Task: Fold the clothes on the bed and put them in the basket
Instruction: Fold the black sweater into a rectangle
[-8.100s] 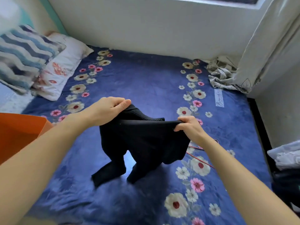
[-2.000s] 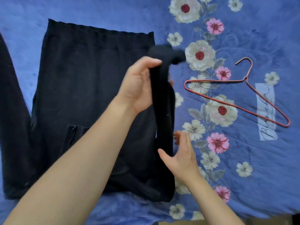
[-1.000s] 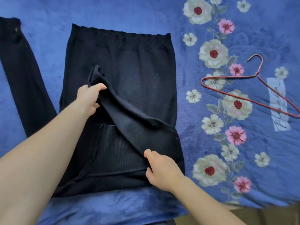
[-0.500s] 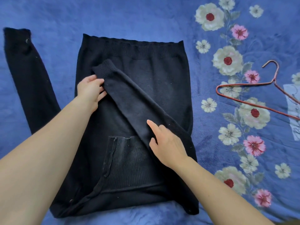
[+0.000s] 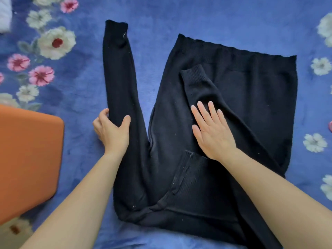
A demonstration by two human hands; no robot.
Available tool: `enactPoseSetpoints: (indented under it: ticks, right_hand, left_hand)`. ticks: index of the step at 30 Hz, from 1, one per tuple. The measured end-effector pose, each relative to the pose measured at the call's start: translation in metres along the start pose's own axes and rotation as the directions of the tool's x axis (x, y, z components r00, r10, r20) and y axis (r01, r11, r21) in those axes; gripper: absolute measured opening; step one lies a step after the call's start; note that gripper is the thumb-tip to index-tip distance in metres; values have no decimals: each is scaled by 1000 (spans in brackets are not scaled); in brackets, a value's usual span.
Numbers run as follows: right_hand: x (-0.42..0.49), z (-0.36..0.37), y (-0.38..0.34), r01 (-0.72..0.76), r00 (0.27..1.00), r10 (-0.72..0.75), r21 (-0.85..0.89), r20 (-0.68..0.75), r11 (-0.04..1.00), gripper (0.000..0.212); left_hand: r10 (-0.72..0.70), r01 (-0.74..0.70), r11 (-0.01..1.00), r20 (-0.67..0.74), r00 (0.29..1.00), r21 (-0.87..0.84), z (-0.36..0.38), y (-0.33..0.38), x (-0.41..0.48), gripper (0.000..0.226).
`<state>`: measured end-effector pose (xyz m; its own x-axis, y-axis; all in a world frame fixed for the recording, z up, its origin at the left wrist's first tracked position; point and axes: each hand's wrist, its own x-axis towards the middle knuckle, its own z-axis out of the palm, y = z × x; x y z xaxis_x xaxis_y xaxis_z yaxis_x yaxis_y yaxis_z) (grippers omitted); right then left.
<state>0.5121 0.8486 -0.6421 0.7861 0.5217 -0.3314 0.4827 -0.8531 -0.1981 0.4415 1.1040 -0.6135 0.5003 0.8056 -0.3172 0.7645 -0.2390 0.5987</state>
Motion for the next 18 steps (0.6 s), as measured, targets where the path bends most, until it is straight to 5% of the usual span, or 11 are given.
enactPoseSetpoints:
  ticks: [3, 6, 9, 12, 13, 14, 16, 18]
  right_hand:
    - [3, 4, -3, -36, 998, 36, -5, 60, 999, 58]
    - [5, -4, -2, -37, 990, 38, -9, 137, 999, 61]
    - [7, -14, 1, -39, 980, 18, 101, 200, 994, 63]
    - [14, -31, -1, -142, 965, 36, 403, 260, 904, 57]
    - [16, -41, -1, -232, 959, 85, 577, 270, 783, 50]
    - [17, -52, 0, -342, 939, 166, 760, 302, 553, 45]
    - [17, -71, 7, -390, 869, 319, 920, 378, -25, 43]
    - [11, -80, 19, -356, 788, 441, 902, 430, -243, 51]
  left_hand:
    - [-114, 139, 975, 146, 983, -176, -8, -1, 15, 60]
    - [-208, 312, 850, 274, 939, -425, -23, 18, 19, 20]
    - [3, 0, 902, 6, 1000, -433, -35, 47, 6, 8]
    - [347, -379, 857, -152, 925, -348, -32, 86, -38, 17]
    - [465, -463, 818, -82, 881, -341, -25, 97, -58, 26]
    - [580, -546, 789, 48, 813, -283, -16, 105, -77, 37]
    - [644, -708, 706, 403, 650, 14, 8, 102, -108, 59]
    - [524, -805, 545, 655, 545, 234, 34, 77, -132, 71]
